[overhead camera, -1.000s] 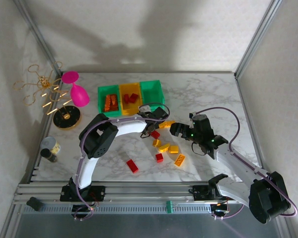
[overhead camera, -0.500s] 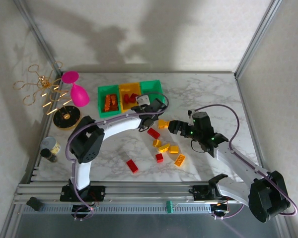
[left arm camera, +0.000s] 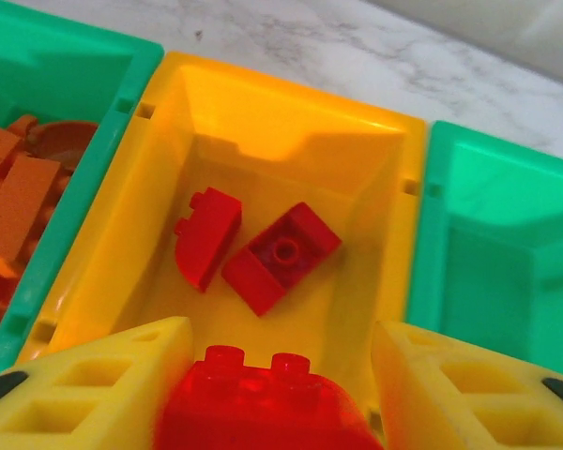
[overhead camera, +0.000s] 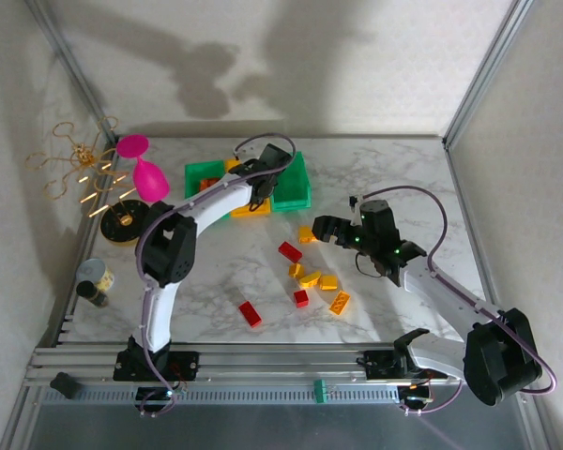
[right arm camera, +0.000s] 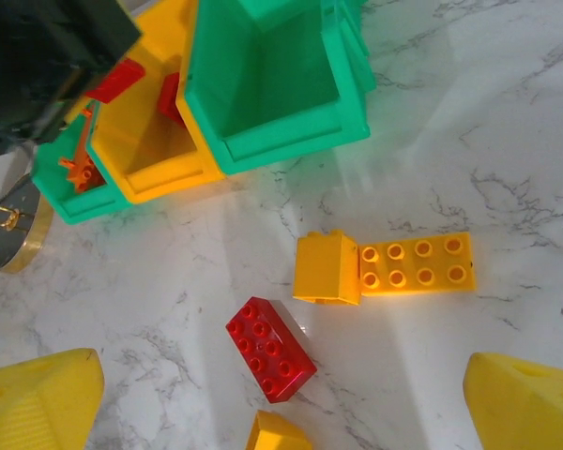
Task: Sort the legos into containers by color
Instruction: Place the lego in the container, then pick up the lego from the center of the table.
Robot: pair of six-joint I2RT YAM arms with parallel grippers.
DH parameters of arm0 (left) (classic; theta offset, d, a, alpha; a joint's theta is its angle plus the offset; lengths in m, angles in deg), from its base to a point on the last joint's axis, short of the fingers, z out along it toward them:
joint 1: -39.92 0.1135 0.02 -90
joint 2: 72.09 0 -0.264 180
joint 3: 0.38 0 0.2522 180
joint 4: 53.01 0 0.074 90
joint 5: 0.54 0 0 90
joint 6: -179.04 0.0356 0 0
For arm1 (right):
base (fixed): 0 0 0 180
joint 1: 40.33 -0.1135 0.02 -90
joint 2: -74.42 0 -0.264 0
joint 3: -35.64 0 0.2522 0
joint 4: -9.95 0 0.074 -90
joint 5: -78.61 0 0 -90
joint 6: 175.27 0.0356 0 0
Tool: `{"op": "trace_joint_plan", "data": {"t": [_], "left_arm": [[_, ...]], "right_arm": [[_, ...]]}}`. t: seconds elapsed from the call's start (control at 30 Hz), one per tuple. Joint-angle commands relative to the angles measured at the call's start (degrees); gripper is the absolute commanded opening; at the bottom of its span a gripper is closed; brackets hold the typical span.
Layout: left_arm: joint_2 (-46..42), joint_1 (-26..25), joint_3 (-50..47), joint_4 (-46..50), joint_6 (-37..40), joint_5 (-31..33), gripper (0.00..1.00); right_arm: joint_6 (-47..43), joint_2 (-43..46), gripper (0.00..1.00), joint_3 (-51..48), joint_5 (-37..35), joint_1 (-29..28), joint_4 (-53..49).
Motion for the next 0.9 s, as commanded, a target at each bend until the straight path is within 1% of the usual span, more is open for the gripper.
{"op": "trace_joint_plan", "data": {"t": [0.0, 0.07, 0.17, 0.2, 0.33, 0.4, 0.57, 0.63, 0.77, 0.87], "left_arm": [[4.44, 1.32, 4.43, 2.81, 1.77, 0.44, 0.51], [5.23, 1.92, 5.18, 3.23, 1.56, -0.02, 0.55], [4.1, 1.92, 5.05, 2.77, 2.44, -0.76, 0.65], [3.33, 1.84, 4.8, 2.82, 2.58, -0.7, 0.67], [-1.55, 1.18, 1.45, 2.25, 2.49, -1.28, 0.69], [-4.86, 0.05, -1.39, 1.78, 2.19, -2.1, 0.69], [-11.72, -5.7, -9.18, 1.24, 0.75, -3.11, 0.72], [-14.18, -7.86, -12.98, 1.3, -1.63, -3.35, 0.73], [-18.09, -12.42, -21.07, -0.24, -6.73, -5.97, 0.75], [-19.64, -15.27, -26.78, -3.42, -10.91, -9.22, 0.76]], "right_arm": [[-1.4, -0.3, 0.98, 2.0, -0.65, 0.36, -0.53], [-1.57, 0.03, 0.99, 2.11, -0.9, 0.43, -1.09], [-1.76, 0.62, 0.99, 1.98, -1.38, 0.44, -1.8], [-1.78, 0.82, 0.99, 1.85, -1.48, 0.46, -1.96], [-1.47, 1.67, 0.99, 1.11, -1.57, 0.53, -2.53], [-1.2, 2.23, 0.99, 0.51, -1.83, 0.5, -3.32], [-0.57, 4.04, 0.99, -1.16, -1.95, 0.45, -5.84], [-0.27, 4.99, 0.99, -2.11, -2.29, 0.61, -6.68], [1.11, 7.14, 0.99, -3.86, -3.09, 1.12, -9.1], [1.97, 7.0, 0.98, -4.18, -2.71, 1.73, -11.67]]}}
